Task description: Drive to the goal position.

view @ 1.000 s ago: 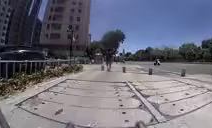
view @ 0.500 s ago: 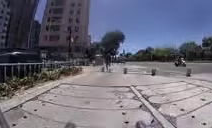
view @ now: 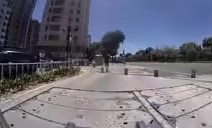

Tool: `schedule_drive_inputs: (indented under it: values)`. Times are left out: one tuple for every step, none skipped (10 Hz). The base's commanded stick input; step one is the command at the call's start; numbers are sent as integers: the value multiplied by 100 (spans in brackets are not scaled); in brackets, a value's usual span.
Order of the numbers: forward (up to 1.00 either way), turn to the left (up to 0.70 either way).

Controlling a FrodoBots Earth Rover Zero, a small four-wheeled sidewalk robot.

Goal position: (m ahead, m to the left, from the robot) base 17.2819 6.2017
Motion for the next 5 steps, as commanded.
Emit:
schedule_drive_inputs:
  values:
    - [70, 0]
    - [70, 0]
    - [70, 0]
    - [70, 0]
    - [70, 0]
